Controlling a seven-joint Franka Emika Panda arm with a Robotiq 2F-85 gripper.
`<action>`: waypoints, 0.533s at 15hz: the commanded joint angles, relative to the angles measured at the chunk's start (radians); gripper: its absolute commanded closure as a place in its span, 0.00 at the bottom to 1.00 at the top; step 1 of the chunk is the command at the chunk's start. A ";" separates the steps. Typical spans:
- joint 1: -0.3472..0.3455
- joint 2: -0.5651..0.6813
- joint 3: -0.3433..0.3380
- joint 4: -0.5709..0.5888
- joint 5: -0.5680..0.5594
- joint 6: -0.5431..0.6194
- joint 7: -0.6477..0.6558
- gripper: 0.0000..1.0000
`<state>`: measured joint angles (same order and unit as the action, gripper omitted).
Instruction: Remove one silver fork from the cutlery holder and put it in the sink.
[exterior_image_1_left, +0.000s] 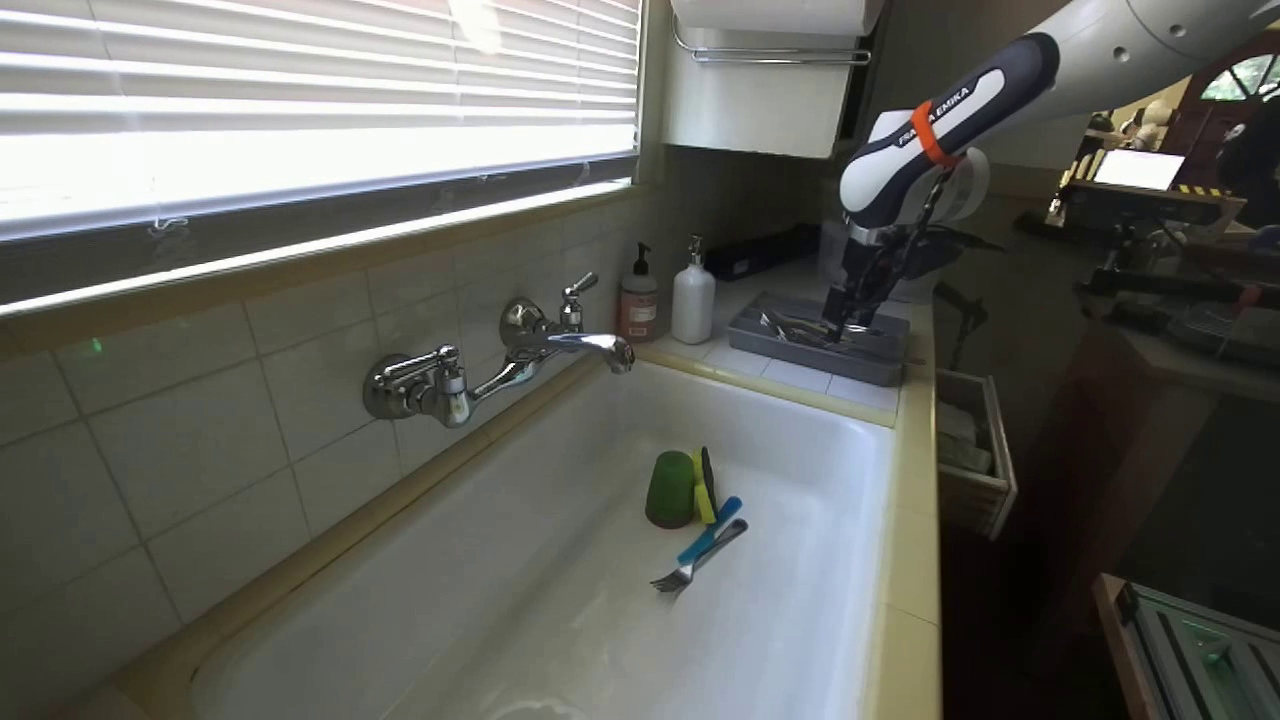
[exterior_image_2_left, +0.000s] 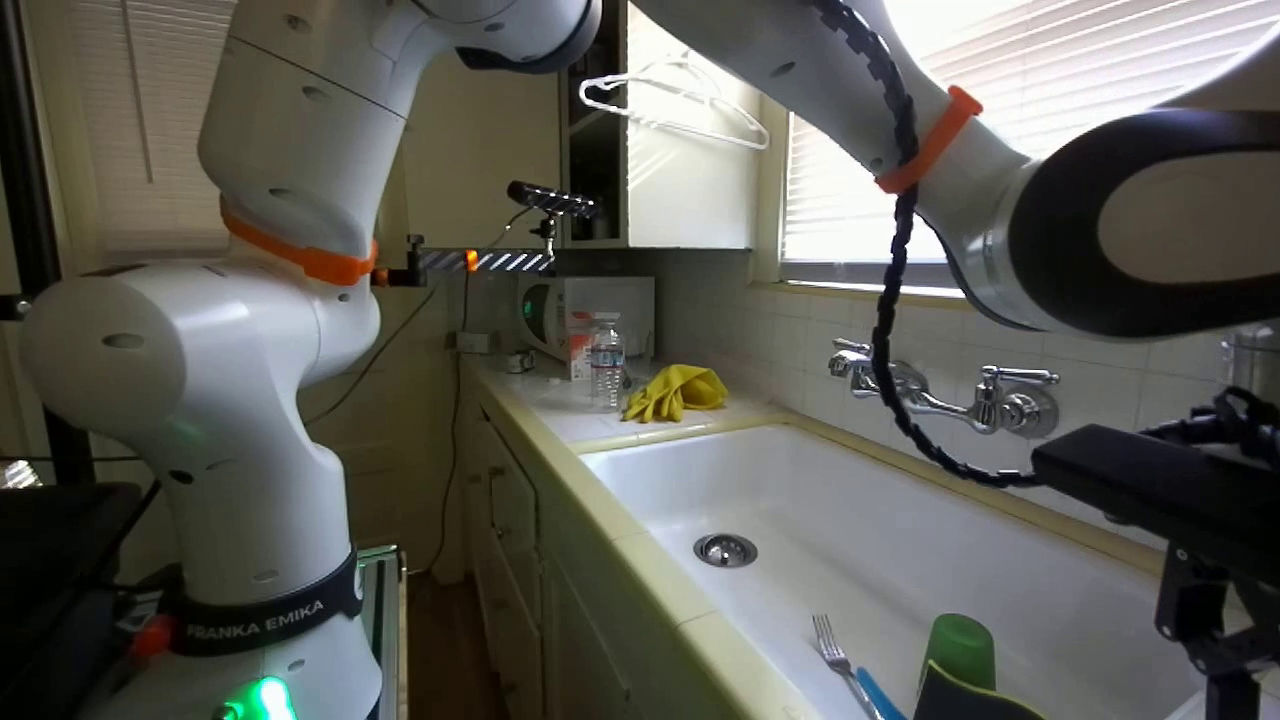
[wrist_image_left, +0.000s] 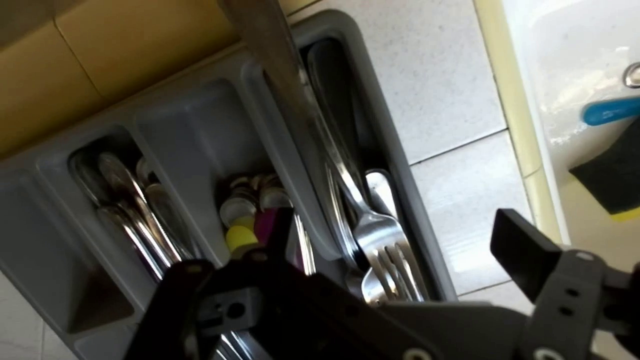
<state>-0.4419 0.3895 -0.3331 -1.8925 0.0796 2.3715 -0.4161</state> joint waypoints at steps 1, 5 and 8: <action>-0.039 0.056 0.022 0.055 -0.037 -0.015 -0.014 0.00; -0.054 0.079 0.029 0.076 -0.061 -0.025 -0.017 0.12; -0.058 0.079 0.027 0.080 -0.087 -0.048 -0.022 0.01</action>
<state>-0.4769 0.4544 -0.3197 -1.8403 0.0285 2.3694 -0.4226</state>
